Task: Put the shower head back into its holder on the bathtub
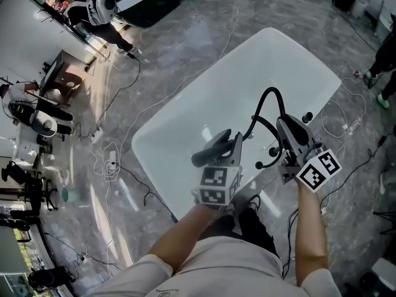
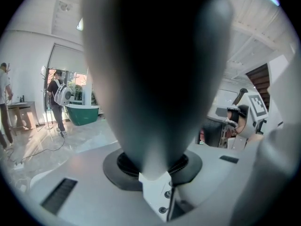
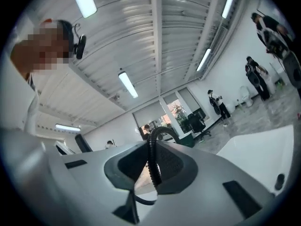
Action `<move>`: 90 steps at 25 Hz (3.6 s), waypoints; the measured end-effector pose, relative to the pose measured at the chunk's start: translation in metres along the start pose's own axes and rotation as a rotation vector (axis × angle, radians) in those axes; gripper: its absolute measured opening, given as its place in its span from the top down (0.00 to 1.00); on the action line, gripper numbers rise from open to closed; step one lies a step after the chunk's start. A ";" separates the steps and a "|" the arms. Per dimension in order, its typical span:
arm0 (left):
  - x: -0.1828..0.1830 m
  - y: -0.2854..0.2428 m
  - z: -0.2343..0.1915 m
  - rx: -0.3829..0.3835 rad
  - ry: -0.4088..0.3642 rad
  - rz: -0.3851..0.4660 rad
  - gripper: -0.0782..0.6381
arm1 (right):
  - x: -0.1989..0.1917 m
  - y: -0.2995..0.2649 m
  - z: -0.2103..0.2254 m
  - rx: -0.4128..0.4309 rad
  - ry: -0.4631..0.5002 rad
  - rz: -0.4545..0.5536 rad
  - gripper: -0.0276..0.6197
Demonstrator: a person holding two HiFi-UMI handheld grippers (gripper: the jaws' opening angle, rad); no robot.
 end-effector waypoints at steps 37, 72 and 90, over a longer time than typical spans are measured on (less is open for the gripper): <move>0.044 0.055 -0.038 -0.139 -0.032 0.107 0.75 | -0.119 0.044 -0.032 -0.117 -0.237 -0.141 0.86; -0.020 -0.012 0.029 -0.356 -0.067 0.047 0.75 | -0.368 0.095 0.102 -0.345 0.141 -0.743 0.86; -0.066 -0.021 0.039 -0.433 -0.074 -0.051 0.75 | -0.453 0.111 0.126 -0.391 0.220 -0.968 0.83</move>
Point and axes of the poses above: the fingertips, and each gripper's own axes: y backward along the fingers, z to its right, x out of its top, the point moved 6 cm from there along y, backward along the fingers, and after that the axes turned 7 degrees about x, right-handed, at the moved point
